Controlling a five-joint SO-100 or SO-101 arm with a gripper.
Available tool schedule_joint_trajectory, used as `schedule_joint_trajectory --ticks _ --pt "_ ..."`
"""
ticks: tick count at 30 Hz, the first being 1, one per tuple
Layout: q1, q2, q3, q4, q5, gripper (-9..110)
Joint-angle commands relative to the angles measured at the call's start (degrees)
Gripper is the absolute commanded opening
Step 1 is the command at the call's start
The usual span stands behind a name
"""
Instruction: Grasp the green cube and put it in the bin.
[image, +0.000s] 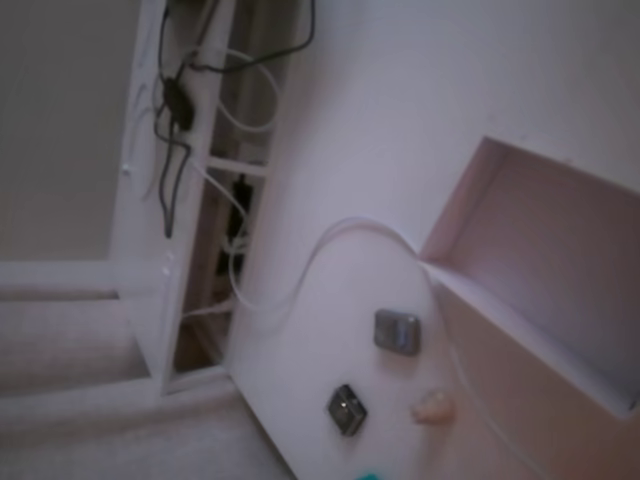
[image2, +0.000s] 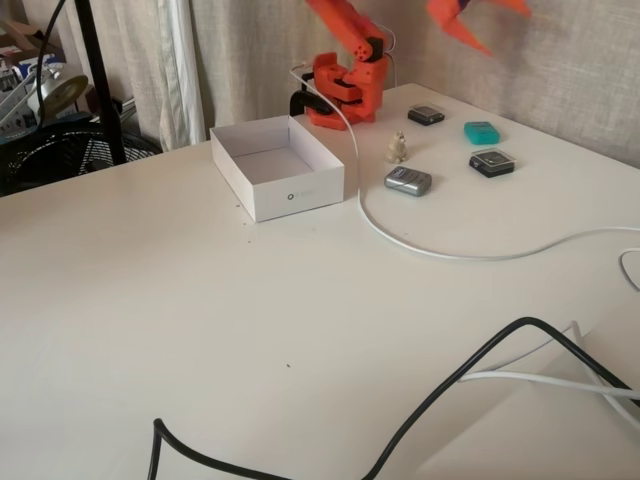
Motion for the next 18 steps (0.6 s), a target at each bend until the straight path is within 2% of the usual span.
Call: schedule_joint_trajectory --ticks 1,5,10,14,18 --pt "-3.43 -11.34 -18.46 7.73 -5.36 32" --pt "-6.59 -18.98 -23.64 13.71 -10.02 32" --pt "-7.56 -29.27 -24.87 22.85 -10.81 33" --pt "-6.42 -35.42 -23.73 25.58 -10.81 34" --pt "-4.75 -37.97 -19.34 24.87 -11.60 40"
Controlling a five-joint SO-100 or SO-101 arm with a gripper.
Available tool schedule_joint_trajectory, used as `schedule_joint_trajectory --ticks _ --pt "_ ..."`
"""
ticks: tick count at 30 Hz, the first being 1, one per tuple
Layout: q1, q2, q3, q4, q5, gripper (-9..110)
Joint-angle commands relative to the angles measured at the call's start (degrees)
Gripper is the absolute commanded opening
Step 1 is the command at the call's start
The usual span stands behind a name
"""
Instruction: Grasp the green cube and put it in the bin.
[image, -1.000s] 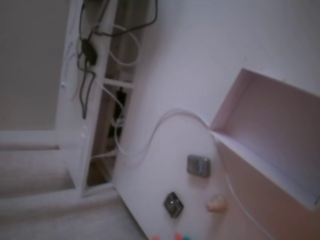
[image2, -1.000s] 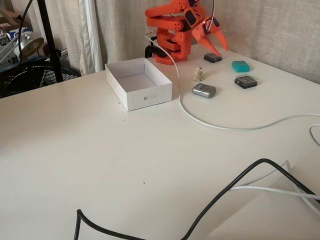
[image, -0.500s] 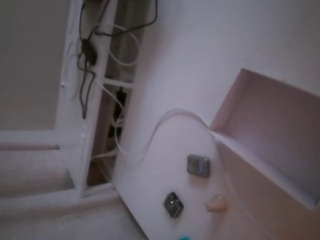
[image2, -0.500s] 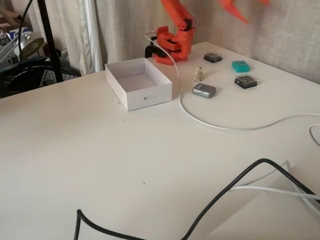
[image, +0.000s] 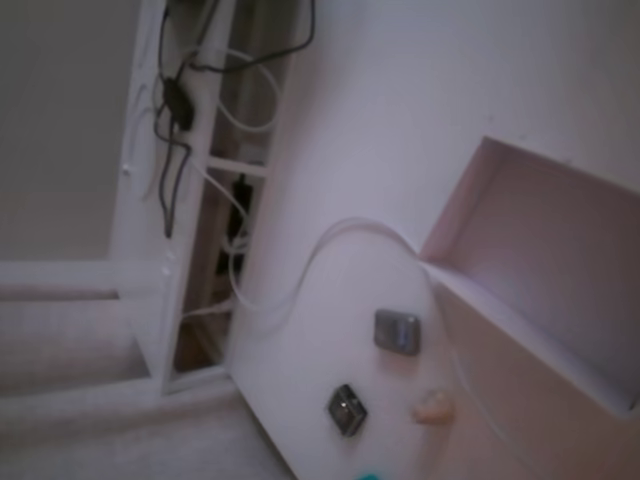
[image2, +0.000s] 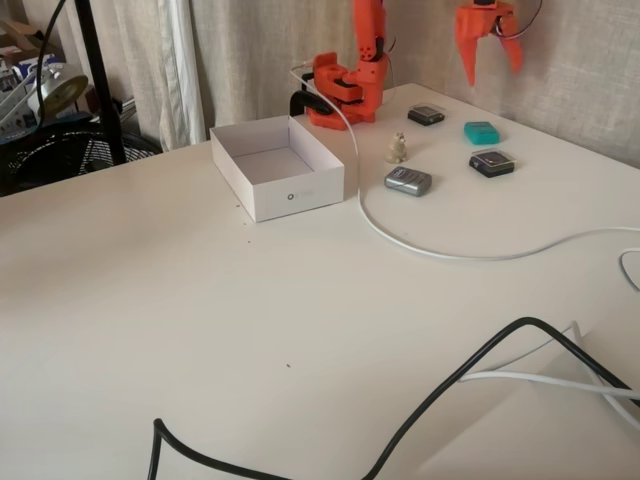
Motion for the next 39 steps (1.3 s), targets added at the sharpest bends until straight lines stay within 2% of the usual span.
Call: schedule_joint_trajectory --ticks 1,3,11,29,39 --pt "1.49 -0.53 3.34 -2.11 -0.88 41" --pt "2.29 -0.09 6.77 -5.45 -1.23 48" --pt "2.37 -2.81 14.06 -14.68 -3.08 47" --pt "0.70 -14.85 15.38 -24.26 -3.08 46" --pt "0.62 -15.29 18.11 -24.35 -3.08 44"
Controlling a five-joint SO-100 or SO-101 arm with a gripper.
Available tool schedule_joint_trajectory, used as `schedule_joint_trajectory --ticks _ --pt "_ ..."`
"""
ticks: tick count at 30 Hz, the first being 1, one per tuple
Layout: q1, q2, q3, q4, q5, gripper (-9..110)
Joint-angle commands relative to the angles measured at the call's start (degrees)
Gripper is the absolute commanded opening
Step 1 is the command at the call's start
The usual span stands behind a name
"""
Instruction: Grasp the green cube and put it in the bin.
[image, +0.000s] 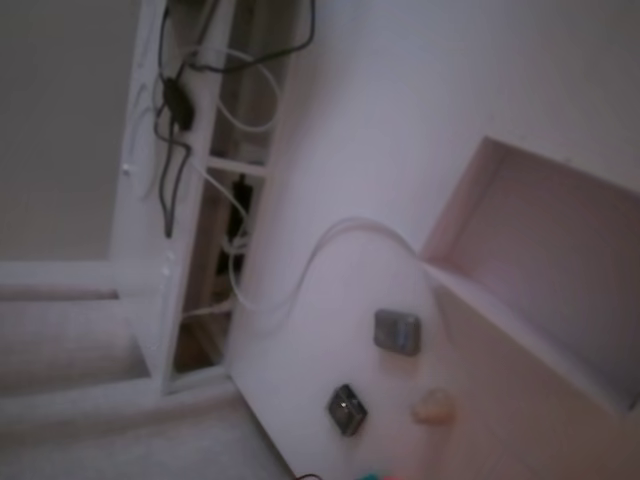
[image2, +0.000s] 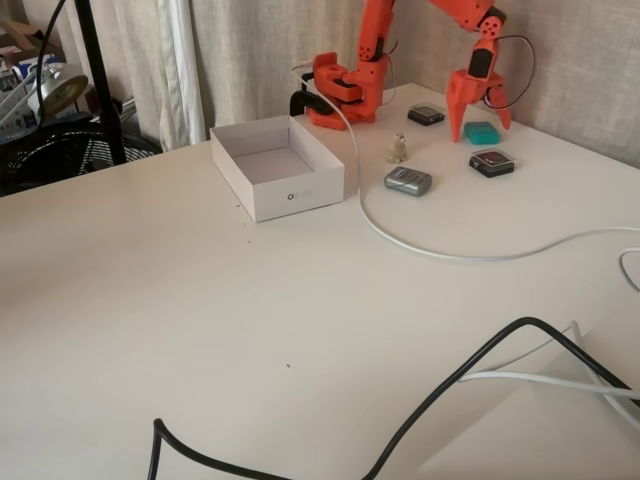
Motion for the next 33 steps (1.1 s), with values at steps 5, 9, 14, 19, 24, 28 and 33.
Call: schedule_joint_trajectory --ticks 5,9,14,19,24,28,33 --pt "-0.44 0.00 0.79 1.14 0.35 39" --pt "-0.35 0.00 1.14 2.02 0.44 38" --pt "-0.53 0.09 1.76 1.93 0.53 33" --pt "-0.53 0.70 2.90 1.67 0.62 30" --pt "-0.53 0.97 3.16 -0.09 0.62 17" --pt "-0.18 1.14 3.25 -0.62 0.70 8" --pt "-0.18 1.32 3.60 -0.70 0.70 5"
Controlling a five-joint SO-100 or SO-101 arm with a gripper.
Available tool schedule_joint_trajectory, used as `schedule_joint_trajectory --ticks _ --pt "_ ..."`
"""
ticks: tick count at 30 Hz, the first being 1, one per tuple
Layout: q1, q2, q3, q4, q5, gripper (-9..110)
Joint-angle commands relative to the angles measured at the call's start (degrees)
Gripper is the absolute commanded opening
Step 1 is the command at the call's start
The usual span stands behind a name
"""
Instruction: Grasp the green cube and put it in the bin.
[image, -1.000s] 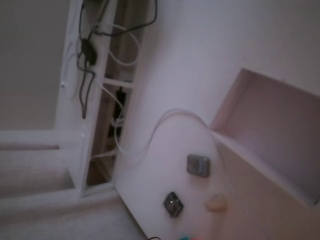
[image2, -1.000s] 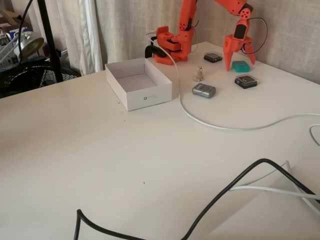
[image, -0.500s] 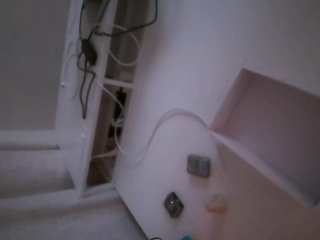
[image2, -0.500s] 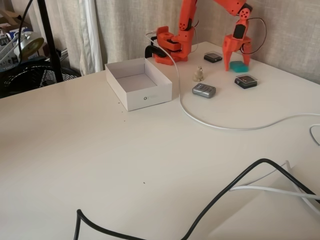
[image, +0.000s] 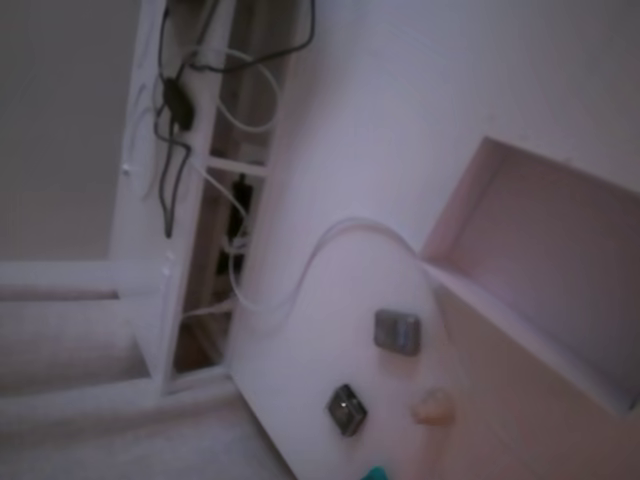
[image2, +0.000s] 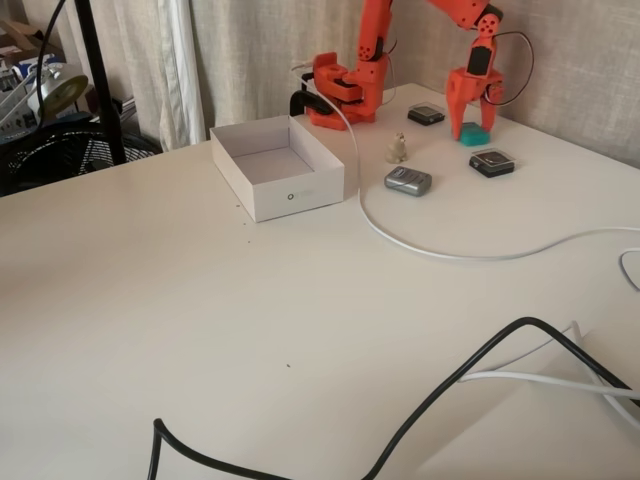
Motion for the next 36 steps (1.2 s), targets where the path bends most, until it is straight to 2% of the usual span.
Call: schedule_joint_trajectory --ticks 1,4,15,22,26,31,36 --pt "0.44 0.18 1.32 -0.44 0.26 2" --pt "0.35 0.35 1.32 -0.97 0.26 -8" --pt "1.67 3.96 0.00 -5.89 0.26 -8" --pt "5.01 13.01 -2.90 -15.64 0.26 -8" --pt "8.35 21.45 -7.56 -13.97 0.62 -8" --pt "19.07 34.54 -11.07 -11.95 1.23 -8" --pt "41.48 40.17 -12.66 -11.43 1.14 -8"
